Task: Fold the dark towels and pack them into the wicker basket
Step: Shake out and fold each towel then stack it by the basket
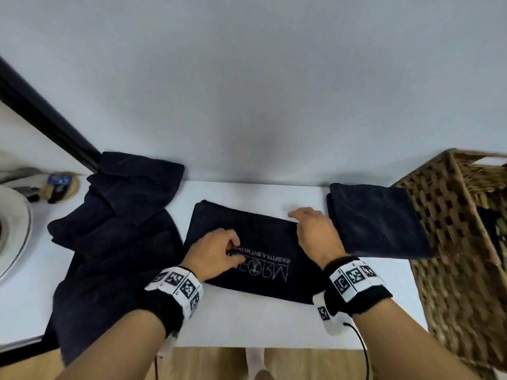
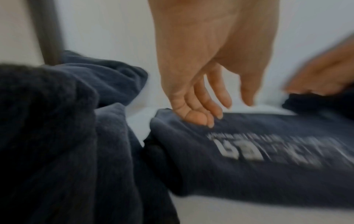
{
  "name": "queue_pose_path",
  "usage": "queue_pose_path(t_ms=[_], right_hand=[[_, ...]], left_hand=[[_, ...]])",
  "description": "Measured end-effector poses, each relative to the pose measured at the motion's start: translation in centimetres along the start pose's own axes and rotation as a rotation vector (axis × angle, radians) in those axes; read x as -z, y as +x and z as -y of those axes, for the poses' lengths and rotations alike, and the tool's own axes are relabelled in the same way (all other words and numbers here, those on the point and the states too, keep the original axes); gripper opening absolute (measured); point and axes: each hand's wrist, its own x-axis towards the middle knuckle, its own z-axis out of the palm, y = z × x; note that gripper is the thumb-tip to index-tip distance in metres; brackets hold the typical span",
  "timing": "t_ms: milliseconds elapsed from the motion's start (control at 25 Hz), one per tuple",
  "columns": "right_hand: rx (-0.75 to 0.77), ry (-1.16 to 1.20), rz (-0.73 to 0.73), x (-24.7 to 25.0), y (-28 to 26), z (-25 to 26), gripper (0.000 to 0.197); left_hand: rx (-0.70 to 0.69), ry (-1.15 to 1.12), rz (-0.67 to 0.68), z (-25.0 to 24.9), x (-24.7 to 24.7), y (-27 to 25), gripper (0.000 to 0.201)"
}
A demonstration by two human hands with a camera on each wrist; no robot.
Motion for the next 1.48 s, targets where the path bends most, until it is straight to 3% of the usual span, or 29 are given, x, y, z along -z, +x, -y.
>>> queue_pose_path(t_ms=[40,80,160,240,280,320,400,440,520,600,760,840,960,1080,1160,1200,1240,1320,1400,1480], right_hand=[[0.016,-0.034,0.069,-0.8,0.7,-0.2,0.037],[-0.006,-0.08,0.143,-1.4,1.0,-0.4,0.033],[-0.117,-0.124,0.193,-2.1,0.3,-1.1,0.025],[-0.276,0.0,0.152,-2.4,-2.2,-1.5,0.022],[-0.358,0.1,0.137,-2.7,-3.8,-1.4,0.025],[-0.427,0.192,0.143,-3.0,-5.4,-1.3,0.029],[-0.524,0.324,0.204,-3.9,-8.3,-0.8,0.037],[-0.532,0.349,0.227,-4.5,-9.2,-0.5,0.037],[-0.519,0.374,0.227,-5.4,-11.0,0.1,0.031],[-0.536,0.456,0.197,-5.8,-12.6,0.7,0.025],[-0.48,0.773,0.226,-3.8,-16.5,2.0,0.034],[-0.426,0.925,0.181,-1.1,-17.3,3.2,0.021],[-0.43,1.219,0.274,2.9,-15.8,3.5,0.039],[-0.312,1.268,0.351,5.5,-12.3,2.7,0.037],[-0.291,1.056,0.273,6.1,-10.0,2.7,0.015],[-0.291,0.951,0.199,6.3,-8.8,2.6,0.015],[-0.269,0.85,0.112,6.6,-7.7,2.7,0.028],[-0.187,0.699,-0.074,8.4,-5.6,3.6,0.038],[-0.104,0.702,-0.233,11.3,-3.6,5.1,0.021],[-0.013,0.799,-0.336,14.9,-2.3,6.8,0.008]], left_hand=[[-0.041,0.202,0.152,-0.1,-1.3,-0.5,0.038],[-0.076,0.379,0.194,0.0,-2.1,-0.6,0.043],[-0.139,0.585,0.014,0.2,-2.1,0.4,0.043],[-0.115,0.612,-0.215,-0.1,-1.5,0.8,0.035],[-0.026,0.552,-0.261,-0.2,-1.3,0.6,0.027],[0.1,0.453,-0.217,-0.4,-1.5,0.2,0.023],[0.334,0.223,0.03,-0.4,-3.4,-1.7,0.048],[0.368,0.097,0.11,-0.3,-4.7,-2.7,0.055],[0.337,-0.113,0.101,-0.3,-6.8,-5.2,0.043],[0.338,-0.295,-0.01,0.0,-8.2,-7.3,0.021],[0.308,-0.703,-0.239,-0.1,-7.7,-11.1,0.047],[0.234,-0.896,-0.341,-0.5,-6.0,-12.3,0.032],[0.099,-1.113,-0.251,-1.8,-2.4,-12.6,0.043],[0.052,-0.983,-0.213,-2.5,0.0,-10.3,0.034],[0.08,-0.936,-0.271,-3.0,1.2,-8.1,0.021],[0.089,-0.911,-0.297,-3.3,1.8,-7.1,0.031],[0.09,-0.861,-0.333,-3.6,2.8,-6.1,0.037],[0.037,-0.764,-0.425,-4.7,5.7,-4.5,0.033],[-0.063,-0.721,-0.53,-6.4,9.4,-3.4,0.013],[-0.165,-0.726,-0.632,-8.6,13.6,-3.4,0.008]])
